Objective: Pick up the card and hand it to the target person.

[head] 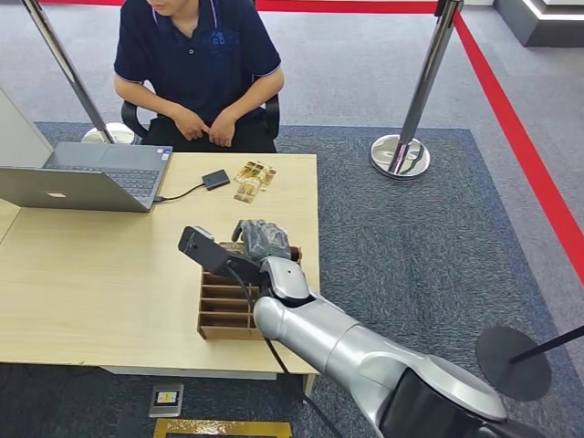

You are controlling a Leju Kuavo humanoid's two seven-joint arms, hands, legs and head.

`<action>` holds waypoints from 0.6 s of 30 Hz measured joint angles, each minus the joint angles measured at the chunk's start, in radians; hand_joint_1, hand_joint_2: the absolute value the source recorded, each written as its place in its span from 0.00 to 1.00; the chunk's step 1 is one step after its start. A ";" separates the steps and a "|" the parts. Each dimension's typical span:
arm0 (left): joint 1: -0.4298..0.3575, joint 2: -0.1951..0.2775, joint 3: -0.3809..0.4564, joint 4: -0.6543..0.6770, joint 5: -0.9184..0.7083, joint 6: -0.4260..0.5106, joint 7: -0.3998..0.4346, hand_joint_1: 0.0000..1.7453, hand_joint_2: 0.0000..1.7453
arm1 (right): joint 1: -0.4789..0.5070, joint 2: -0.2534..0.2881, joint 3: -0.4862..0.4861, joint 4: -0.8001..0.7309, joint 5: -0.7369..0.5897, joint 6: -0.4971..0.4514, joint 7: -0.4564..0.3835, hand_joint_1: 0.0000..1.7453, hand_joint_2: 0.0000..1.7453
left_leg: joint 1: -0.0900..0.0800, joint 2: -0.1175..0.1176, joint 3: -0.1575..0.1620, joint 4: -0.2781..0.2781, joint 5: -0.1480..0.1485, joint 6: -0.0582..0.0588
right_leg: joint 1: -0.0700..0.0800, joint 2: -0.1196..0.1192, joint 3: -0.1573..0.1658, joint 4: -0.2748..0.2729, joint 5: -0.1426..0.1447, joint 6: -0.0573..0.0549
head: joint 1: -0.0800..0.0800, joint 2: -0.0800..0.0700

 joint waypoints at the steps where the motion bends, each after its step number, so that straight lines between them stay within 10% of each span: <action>1: 0.000 0.000 0.000 0.000 0.000 0.000 -0.001 0.00 0.00 | 0.000 0.000 0.000 0.000 0.000 0.000 0.000 0.54 1.00 | 0.000 0.000 0.000 0.000 0.000 0.000 | 0.000 0.000 0.000 0.000 0.000 0.000 | 0.000 0.000; 18: 0.000 0.000 0.000 0.000 0.003 0.000 -0.003 0.00 0.00 | 0.008 0.000 0.000 0.004 0.005 0.009 0.000 0.59 1.00 | 0.000 0.000 0.000 0.000 0.000 0.000 | 0.000 0.000 0.000 0.000 0.000 0.000 | 0.000 0.000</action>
